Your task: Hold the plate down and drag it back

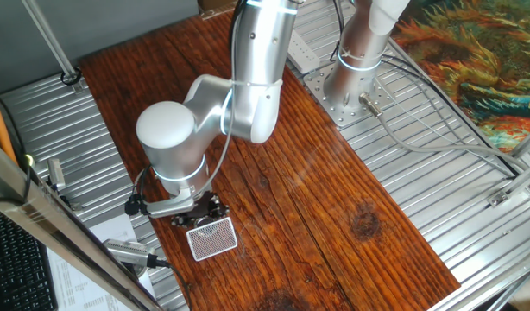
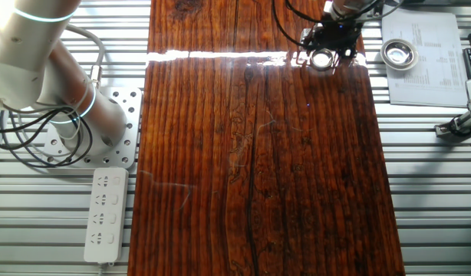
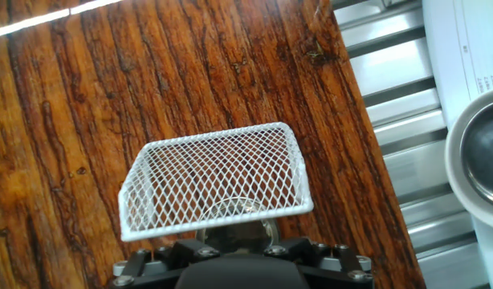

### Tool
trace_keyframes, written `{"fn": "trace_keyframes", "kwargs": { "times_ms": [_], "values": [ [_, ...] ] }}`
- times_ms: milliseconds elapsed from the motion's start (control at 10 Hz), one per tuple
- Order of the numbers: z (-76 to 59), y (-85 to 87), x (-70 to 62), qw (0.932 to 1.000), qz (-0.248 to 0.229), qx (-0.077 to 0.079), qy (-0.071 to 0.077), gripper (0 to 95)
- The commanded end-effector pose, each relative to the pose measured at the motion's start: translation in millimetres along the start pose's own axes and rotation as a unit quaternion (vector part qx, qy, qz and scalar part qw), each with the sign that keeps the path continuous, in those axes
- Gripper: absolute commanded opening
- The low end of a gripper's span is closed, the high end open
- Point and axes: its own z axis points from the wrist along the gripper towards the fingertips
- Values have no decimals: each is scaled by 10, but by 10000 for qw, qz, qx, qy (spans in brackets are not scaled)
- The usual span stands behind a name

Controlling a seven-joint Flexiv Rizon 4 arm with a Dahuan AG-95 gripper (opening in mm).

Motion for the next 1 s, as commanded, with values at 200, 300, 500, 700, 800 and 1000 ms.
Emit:
{"fn": "trace_keyframes", "kwargs": {
  "times_ms": [200,300,500,700,800,1000],
  "values": [
    [44,-7,-2,10000,42,-1,6,760],
    [45,-7,-2,10000,43,-6,0,760],
    [46,-6,-4,10000,58,-11,11,760],
    [61,3,-11,10000,60,-17,25,760],
    [74,8,-14,10000,71,-18,27,760],
    [92,17,-22,9999,132,-10,67,760]
  ]
}}
